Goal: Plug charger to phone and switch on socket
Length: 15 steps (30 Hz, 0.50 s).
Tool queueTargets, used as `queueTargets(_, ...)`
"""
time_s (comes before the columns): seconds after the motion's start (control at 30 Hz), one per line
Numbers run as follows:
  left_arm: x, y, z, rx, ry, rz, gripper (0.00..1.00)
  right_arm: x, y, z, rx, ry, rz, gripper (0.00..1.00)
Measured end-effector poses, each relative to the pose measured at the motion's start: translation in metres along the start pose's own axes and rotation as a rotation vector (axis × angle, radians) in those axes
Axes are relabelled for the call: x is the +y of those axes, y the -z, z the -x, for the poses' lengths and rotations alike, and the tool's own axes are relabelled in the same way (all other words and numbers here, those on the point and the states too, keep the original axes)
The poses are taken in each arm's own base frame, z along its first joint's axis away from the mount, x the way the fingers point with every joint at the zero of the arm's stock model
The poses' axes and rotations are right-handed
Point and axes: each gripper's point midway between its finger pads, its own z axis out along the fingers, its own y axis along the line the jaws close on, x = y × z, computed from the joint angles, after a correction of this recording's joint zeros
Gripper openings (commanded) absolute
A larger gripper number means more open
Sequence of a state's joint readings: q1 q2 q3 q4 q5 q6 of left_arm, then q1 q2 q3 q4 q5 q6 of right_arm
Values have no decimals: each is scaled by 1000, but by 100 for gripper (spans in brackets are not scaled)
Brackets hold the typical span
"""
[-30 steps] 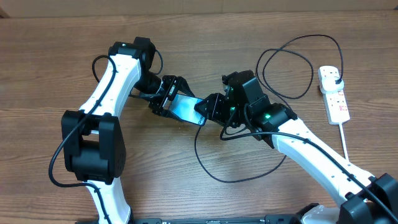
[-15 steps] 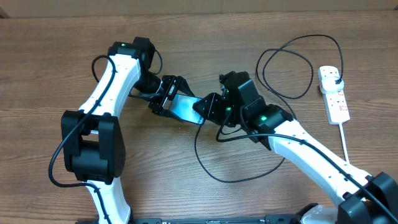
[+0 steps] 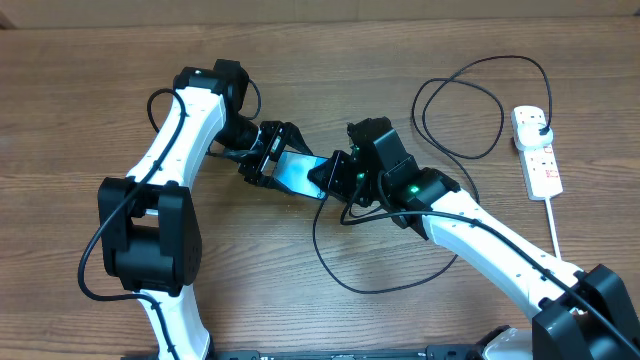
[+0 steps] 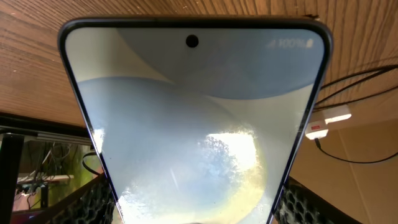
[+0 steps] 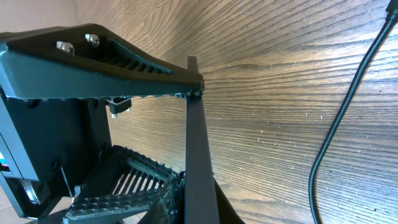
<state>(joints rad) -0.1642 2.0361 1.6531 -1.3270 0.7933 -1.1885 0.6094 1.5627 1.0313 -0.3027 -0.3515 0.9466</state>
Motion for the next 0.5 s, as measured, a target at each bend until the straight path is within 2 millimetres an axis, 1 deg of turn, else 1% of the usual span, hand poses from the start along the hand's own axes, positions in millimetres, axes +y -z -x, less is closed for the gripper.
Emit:
queueTargets(0.07,0,0,0,0,-1,0,77,0,0,0,0,-1,1,6)
queueTargets(0.13,-1,0,0,-1,-3,-2,89,0,0,0,-1,-4,0,4)
queueTargets(0.17,-1,0,0,-1,-1,-3,99,0,0,1,-3,-6,1,4)
queueTargets(0.4,-2,0,-2,13,10,-10,100,-4,1,4,-10,-11,-11,4)
queueTargets(0.5,-3,0,-2,15,5,-14,100,-8,4,12,-17,-30,-7,4)
